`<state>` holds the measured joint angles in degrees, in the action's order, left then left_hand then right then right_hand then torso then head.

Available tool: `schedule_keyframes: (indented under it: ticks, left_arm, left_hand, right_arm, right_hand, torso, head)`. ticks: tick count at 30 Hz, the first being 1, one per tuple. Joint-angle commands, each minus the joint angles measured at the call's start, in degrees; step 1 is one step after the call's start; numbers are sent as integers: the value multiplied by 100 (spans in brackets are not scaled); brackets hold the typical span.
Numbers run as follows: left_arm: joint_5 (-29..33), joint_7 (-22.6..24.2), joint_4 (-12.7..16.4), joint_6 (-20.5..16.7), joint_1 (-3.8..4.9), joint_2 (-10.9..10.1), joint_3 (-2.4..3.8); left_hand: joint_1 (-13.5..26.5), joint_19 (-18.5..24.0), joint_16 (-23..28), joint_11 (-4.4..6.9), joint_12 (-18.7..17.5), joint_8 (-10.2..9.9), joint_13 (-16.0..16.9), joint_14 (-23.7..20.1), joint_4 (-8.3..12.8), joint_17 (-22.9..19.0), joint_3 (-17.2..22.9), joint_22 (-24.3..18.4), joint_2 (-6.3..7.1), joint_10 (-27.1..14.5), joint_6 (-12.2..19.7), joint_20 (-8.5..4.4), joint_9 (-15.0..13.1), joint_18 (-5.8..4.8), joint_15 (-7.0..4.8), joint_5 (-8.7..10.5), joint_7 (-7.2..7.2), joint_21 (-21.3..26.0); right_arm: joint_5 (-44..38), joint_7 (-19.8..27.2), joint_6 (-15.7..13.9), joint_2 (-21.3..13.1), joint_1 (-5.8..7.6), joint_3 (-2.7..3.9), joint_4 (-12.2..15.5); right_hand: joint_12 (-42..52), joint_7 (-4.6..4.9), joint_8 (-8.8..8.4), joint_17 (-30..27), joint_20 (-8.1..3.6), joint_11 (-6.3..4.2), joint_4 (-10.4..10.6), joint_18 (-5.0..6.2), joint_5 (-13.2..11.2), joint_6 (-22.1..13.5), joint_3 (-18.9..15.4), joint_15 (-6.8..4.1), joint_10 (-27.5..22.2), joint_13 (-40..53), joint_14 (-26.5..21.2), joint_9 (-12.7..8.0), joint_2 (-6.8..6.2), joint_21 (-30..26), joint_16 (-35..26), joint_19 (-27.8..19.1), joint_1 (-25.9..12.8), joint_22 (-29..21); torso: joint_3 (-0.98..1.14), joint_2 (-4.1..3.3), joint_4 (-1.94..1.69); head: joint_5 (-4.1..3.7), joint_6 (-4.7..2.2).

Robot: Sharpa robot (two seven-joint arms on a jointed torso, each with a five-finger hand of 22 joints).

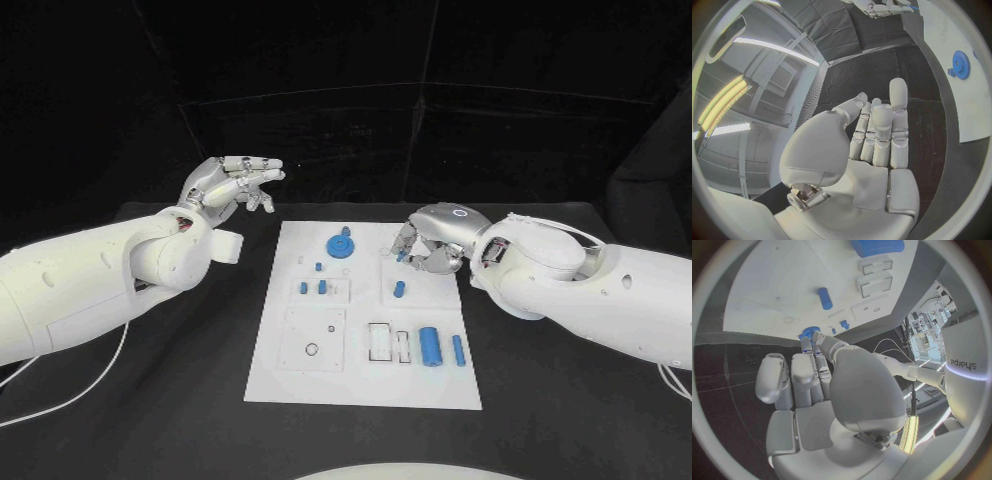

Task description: Assemble the parts on the task board

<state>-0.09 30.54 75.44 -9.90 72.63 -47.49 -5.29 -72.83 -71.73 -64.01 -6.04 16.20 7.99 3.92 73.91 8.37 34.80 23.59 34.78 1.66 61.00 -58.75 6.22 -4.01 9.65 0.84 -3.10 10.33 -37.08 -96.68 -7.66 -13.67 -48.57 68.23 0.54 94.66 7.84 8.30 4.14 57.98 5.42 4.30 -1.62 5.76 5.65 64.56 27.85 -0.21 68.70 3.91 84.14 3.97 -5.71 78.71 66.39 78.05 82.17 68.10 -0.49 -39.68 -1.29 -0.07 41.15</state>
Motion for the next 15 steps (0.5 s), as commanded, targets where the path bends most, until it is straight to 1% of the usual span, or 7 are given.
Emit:
schedule_keyframes:
  ticks: [1,2,5,7,9,12,15]
  left_arm:
    - [34,18,6,10,10,17,6]
    - [34,15,3,12,10,32,6]
    - [34,11,2,26,11,72,6]
    - [34,11,-1,33,12,98,6]
    - [34,9,-6,41,12,122,6]
    - [34,7,-11,52,12,153,6]
    - [34,2,-17,59,13,180,6]
  left_hand:
    - [-30,29,26,6,29,0,-6,-49,31,-9,2,-8,18,-32,26,-1,6,76,-9,-31,-4,30]
    - [-30,29,26,6,29,0,-6,-49,31,-9,2,-8,18,-32,26,-1,6,76,-9,-31,-4,30]
    - [-29,29,25,5,31,0,-5,-50,31,-7,1,-9,18,-34,28,0,6,75,-8,-31,-3,32]
    - [-29,29,25,5,31,0,-5,-50,31,-7,1,-9,18,-34,28,0,6,75,-8,-31,-3,32]
    - [-29,29,25,5,31,0,-5,-50,31,-7,1,-9,18,-34,28,0,6,75,-8,-31,-3,32]
    - [-28,29,24,4,33,1,-5,-50,31,-6,-1,-10,19,-36,30,1,6,75,-7,-30,-2,34]
    - [-28,29,24,4,33,1,-5,-50,31,-6,-1,-10,19,-36,30,1,6,75,-7,-30,-2,34]
  right_arm:
    - [111,49,-150,129,14,10,114]
    - [117,56,-111,222,15,10,137]
    - [125,75,-1,454,14,3,125]
    - [128,95,51,594,12,-22,87]
    - [113,119,72,694,9,-90,62]
    - [56,154,117,844,-18,-191,11]
    - [-1,194,151,985,-63,-303,-49]
  right_hand:
    - [-38,9,-16,13,8,-3,-6,-117,-8,40,38,-39,48,-8,133,4,-2,30,32,34,-60,16]
    - [-38,9,-16,13,8,-3,-6,-117,-8,40,38,-39,48,-8,133,4,-2,30,32,34,-60,16]
    - [-39,9,-15,4,8,-2,-8,-116,-5,44,46,-39,50,-8,132,5,2,29,29,30,-68,11]
    - [-40,9,-15,2,8,-2,-8,-115,-5,44,47,-39,51,-7,132,5,2,29,28,29,-69,10]
    - [-41,10,-16,-8,8,-2,-8,-114,-4,44,49,-38,50,-8,130,4,4,26,22,25,-74,5]
    - [-41,10,-16,-8,8,-2,-8,-114,-4,44,49,-38,50,-8,130,4,4,26,22,25,-74,5]
    - [-45,11,-17,-16,9,-1,-8,-111,0,42,53,-38,48,-8,128,4,4,21,19,17,-83,-9]
  torso:
    - [13,-7,17]
    - [13,-8,18]
    - [-3,-2,-9]
    - [-9,13,-3]
    - [-10,14,-8]
    - [-21,21,-22]
    - [-18,20,-10]
  head:
    - [98,3]
    - [114,12]
    - [137,64]
    - [206,144]
    - [279,218]
    - [340,269]
    - [433,318]
